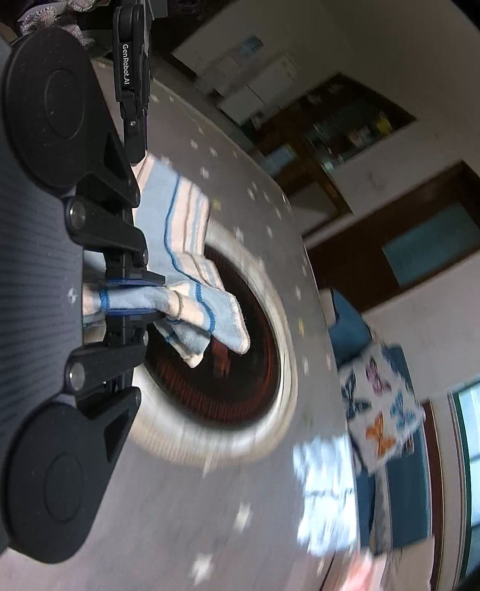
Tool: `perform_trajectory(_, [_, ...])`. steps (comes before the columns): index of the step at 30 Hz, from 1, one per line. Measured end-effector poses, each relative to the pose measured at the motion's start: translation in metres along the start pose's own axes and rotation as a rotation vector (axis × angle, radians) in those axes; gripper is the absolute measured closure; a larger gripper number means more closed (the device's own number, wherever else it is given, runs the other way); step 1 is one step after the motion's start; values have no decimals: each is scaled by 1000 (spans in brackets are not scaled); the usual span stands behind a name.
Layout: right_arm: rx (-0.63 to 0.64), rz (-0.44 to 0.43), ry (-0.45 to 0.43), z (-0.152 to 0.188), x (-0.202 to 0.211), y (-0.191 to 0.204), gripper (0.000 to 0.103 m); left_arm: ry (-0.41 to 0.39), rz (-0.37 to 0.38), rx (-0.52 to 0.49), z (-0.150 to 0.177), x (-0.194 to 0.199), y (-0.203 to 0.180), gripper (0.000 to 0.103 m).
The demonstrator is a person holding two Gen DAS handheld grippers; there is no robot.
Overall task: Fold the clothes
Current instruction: 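Grasp the folded striped shirt edge with the left gripper while the right gripper grasps it too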
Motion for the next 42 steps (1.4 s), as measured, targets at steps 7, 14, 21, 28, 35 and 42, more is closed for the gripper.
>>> perform_trajectory(7, [88,-53,50,-15,-60,65,93,-50,-84,151,3,28,80,95])
perform_trajectory(14, [107,1,66,-10,-70,63,93,32,-6,207,32,6,77,79])
perform_trajectory(21, [60,38,82,-6,-75,38,93,36,55,213,38,-8,61,61])
perform_trajectory(28, [58,38,86,0,-76,37,93,48,48,217,42,-20,62,81])
perform_trajectory(35, [90,23,88,-4,-76,58,93,1,2,193,30,-9,73,96])
perform_trajectory(42, [137,-71,96,-12,-103,110,94,-68,-107,173,5,20,117,96])
Point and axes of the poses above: each gripper's, at about its wrist camera, not at the fingertips, and x roughly against the way its jaws point, y to its left, z to its underside, the point moved 10 cm from there along -x, roughly the way its jaws point, and after that the axes turned 10 degrees about -x, right-handed, at the moved point
